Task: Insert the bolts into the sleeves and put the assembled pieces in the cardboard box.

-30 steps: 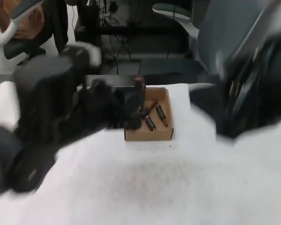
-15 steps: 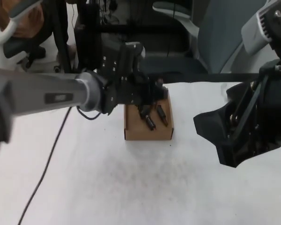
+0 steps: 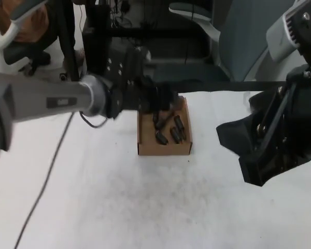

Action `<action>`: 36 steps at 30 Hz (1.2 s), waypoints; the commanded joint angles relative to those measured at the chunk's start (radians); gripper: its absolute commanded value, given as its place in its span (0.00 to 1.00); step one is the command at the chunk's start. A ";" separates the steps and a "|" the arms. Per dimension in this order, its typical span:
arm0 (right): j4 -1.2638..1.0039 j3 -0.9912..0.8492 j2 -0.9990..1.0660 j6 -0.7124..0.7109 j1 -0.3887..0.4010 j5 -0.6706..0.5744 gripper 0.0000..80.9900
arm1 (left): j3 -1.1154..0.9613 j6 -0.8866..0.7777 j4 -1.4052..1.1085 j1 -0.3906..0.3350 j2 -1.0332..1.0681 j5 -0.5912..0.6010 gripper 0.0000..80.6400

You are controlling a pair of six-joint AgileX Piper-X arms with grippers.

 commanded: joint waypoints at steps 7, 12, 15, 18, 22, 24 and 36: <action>-0.085 -0.009 -0.164 -0.144 -0.004 0.205 0.00 | 0.071 0.156 -0.044 0.118 -0.462 0.055 0.02; -0.092 -0.009 -0.288 -0.185 -0.004 0.294 0.00 | 0.240 0.243 -0.038 0.269 -0.785 0.038 0.02; -0.085 -0.006 -0.347 -0.205 -0.004 0.331 0.00 | 0.383 0.253 -0.038 0.384 -0.991 0.026 0.02; -0.115 0.044 -0.409 -0.235 -0.004 0.403 0.00 | 0.517 0.246 -0.038 0.502 -1.177 0.032 0.02; -0.253 0.180 -0.468 -0.252 -0.004 0.444 0.00 | 0.668 0.232 -0.040 0.617 -1.364 0.077 0.02; -0.313 0.256 -0.481 -0.256 -0.010 0.467 0.00 | 0.729 0.232 -0.040 0.649 -1.437 0.095 0.02; -0.536 0.568 -0.482 -0.135 -0.398 0.317 0.01 | 0.876 0.234 0.187 0.662 -1.639 0.116 0.02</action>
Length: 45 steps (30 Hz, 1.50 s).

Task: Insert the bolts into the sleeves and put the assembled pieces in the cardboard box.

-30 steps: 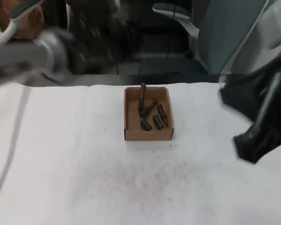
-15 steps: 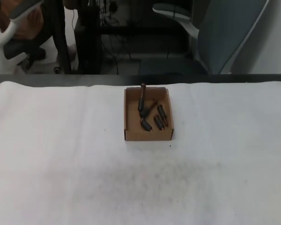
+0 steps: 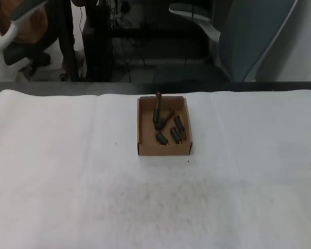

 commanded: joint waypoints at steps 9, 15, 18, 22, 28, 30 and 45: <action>-0.054 0.107 -0.007 0.154 -0.471 -0.476 0.01 | 0.104 0.043 0.096 0.002 -0.018 -0.016 0.02; -0.071 0.250 -0.014 0.219 -0.508 -0.570 0.01 | 0.217 0.034 -0.024 0.000 -0.018 0.008 0.02; -0.068 0.305 -0.019 0.177 -0.495 -0.570 0.01 | 0.263 0.019 -0.099 -0.002 -0.018 0.008 0.02; -0.067 0.376 -0.019 0.223 -0.482 -0.591 0.01 | 0.326 0.004 -0.107 -0.005 -0.018 0.008 0.02; -0.023 0.440 -0.019 0.239 -0.477 -0.789 0.01 | 0.413 -0.003 -0.107 -0.016 -0.018 0.008 0.02; -0.017 0.456 -0.019 0.245 -0.477 -0.808 0.01 | 0.435 -0.003 -0.107 -0.016 -0.018 0.005 0.02; -0.019 0.473 -0.019 0.334 -0.477 -0.784 0.01 | 0.455 -0.003 -0.107 -0.016 -0.018 0.007 0.02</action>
